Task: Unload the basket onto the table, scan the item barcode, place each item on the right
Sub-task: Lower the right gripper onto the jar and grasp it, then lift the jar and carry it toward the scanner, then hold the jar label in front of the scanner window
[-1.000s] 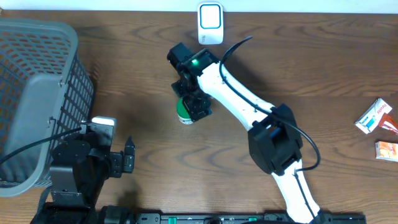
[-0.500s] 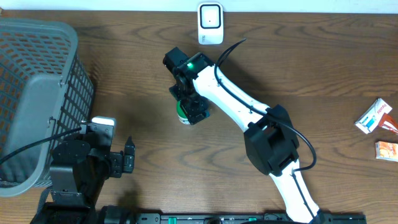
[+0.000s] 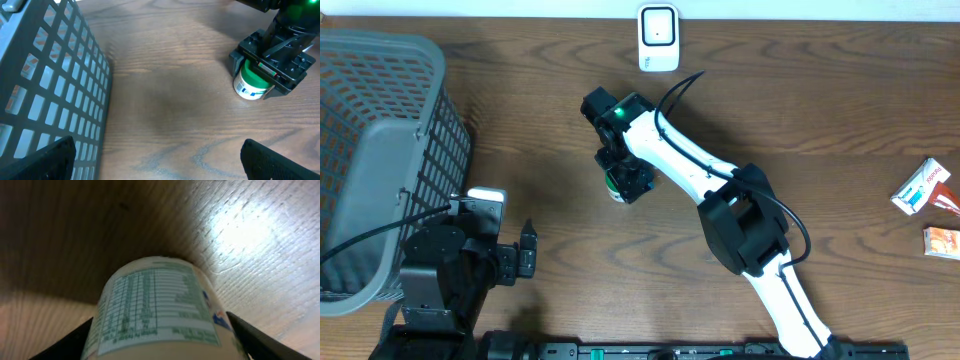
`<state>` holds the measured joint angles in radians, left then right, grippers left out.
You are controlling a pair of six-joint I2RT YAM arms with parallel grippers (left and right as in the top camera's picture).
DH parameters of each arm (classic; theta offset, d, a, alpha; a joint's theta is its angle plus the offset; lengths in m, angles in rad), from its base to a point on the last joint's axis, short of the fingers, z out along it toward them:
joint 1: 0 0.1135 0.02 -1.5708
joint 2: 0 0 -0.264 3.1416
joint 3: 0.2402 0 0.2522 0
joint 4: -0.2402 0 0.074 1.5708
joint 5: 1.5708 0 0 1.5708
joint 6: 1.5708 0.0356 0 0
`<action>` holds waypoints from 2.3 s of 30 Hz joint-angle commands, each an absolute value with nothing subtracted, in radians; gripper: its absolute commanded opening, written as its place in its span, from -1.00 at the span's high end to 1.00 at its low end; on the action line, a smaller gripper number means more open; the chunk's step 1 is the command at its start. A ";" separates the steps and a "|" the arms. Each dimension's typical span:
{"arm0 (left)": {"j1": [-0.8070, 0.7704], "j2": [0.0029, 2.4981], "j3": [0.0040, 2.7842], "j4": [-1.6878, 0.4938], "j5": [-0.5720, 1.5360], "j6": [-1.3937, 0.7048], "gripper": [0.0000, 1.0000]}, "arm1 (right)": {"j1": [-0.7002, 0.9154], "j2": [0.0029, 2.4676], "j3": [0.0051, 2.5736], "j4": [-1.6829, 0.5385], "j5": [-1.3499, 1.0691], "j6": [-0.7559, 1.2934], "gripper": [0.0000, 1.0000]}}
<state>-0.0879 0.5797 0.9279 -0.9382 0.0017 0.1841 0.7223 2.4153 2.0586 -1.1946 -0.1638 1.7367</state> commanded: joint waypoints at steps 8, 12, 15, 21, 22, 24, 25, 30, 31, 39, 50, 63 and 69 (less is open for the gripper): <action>-0.090 0.573 0.938 -0.939 0.008 0.194 -0.99 | 0.737 2.436 2.058 -1.196 -0.154 1.477 -0.04; -0.090 0.573 0.938 -0.939 0.008 0.194 -0.99 | 0.727 2.435 2.059 -1.188 -0.120 1.160 -0.05; -0.090 0.573 0.938 -0.939 0.008 0.194 -0.99 | 0.709 2.435 2.059 -1.190 -0.126 0.905 -0.06; -0.090 0.573 0.938 -0.939 0.008 0.194 -0.99 | 0.654 2.433 2.067 -1.234 -0.430 0.427 -0.11; -0.090 0.573 0.938 -0.939 0.008 0.194 -0.99 | 0.640 2.432 2.072 -1.262 -0.463 0.379 -0.11; -0.090 0.573 0.938 -0.939 0.008 0.194 -0.99 | 0.610 2.431 2.082 -1.333 -0.469 0.344 -0.08; -0.090 0.573 0.938 -0.939 0.008 0.194 -0.99 | 0.595 2.431 2.086 -1.369 -0.469 0.334 -0.07; -0.090 0.573 0.938 -0.939 0.008 0.194 -0.99 | 0.519 2.431 2.096 -1.538 -0.565 0.253 -0.06; -0.090 0.573 0.938 -0.939 0.008 0.194 -0.99 | 0.506 2.431 2.096 -1.568 -0.612 0.214 -0.07; -0.090 0.573 0.938 -0.939 0.008 0.194 -0.99 | 0.426 2.429 2.095 -1.702 -0.763 0.111 -0.06; -0.090 0.573 0.938 -0.939 0.008 0.194 -0.99 | 0.411 2.429 2.099 -1.577 -0.735 0.087 0.06; -0.090 0.573 0.938 -0.939 0.008 0.194 -0.99 | 0.389 2.429 2.460 -1.303 -0.530 0.278 -0.10; -0.090 0.573 0.938 -0.939 0.008 0.194 -0.99 | 0.389 2.429 2.486 -1.138 -0.360 0.318 -0.10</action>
<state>-0.0879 0.5797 0.9279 -0.9382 0.0017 0.1841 0.3908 2.4409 2.4664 -1.1744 -0.4728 0.2790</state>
